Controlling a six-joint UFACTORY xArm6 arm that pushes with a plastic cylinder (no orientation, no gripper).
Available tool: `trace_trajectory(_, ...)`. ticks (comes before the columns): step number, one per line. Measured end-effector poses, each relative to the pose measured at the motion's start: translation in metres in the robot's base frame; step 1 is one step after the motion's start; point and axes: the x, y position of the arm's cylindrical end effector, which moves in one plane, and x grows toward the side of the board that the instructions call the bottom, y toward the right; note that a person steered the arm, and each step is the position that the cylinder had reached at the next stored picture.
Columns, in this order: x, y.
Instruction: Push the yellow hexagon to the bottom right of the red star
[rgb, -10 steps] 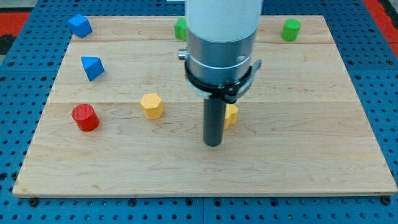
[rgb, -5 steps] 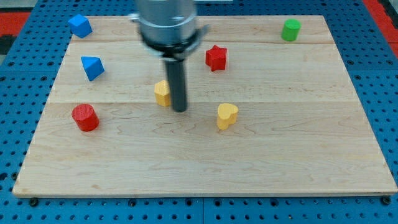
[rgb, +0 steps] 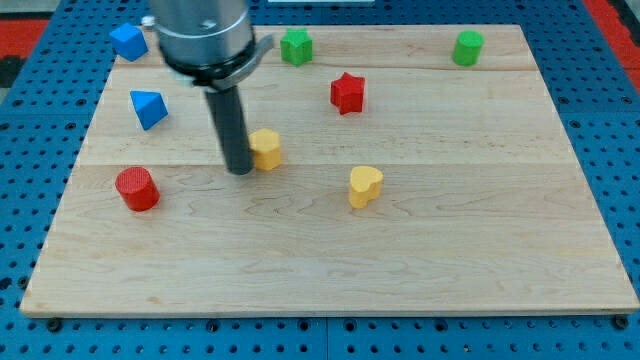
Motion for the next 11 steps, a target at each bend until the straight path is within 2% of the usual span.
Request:
trace_trajectory(1, -0.011, 0.077)
trace_trajectory(2, -0.011, 0.093)
trace_trajectory(4, 0.007, -0.029)
trace_trajectory(5, -0.015, -0.041)
trace_trajectory(6, -0.030, 0.016)
trace_trajectory(7, -0.034, 0.111)
trace_trajectory(8, -0.037, 0.155)
trace_trajectory(10, -0.037, 0.074)
trace_trajectory(11, -0.050, 0.067)
